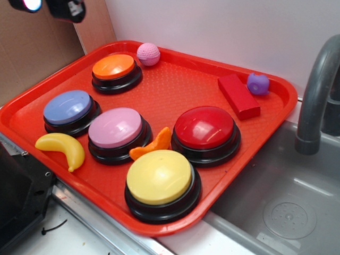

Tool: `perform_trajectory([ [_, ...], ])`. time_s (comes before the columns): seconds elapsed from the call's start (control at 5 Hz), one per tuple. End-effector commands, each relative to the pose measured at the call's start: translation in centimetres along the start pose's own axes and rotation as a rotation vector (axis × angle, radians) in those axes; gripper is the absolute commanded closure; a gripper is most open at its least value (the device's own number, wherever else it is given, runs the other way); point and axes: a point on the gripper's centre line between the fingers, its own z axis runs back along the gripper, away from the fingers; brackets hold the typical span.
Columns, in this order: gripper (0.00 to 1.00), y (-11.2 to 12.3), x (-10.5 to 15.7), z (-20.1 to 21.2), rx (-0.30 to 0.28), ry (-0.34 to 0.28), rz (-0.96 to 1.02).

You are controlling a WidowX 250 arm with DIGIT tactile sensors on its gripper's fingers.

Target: Push the orange button.

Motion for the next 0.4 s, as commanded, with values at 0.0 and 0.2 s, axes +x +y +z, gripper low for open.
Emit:
perform_trajectory([
  [0.0,0.00,4.8,4.2,-5.7,-0.012,-0.018,0.211],
  [0.2,0.00,5.1,6.6,-8.3,-0.016,-0.042,0.208],
])
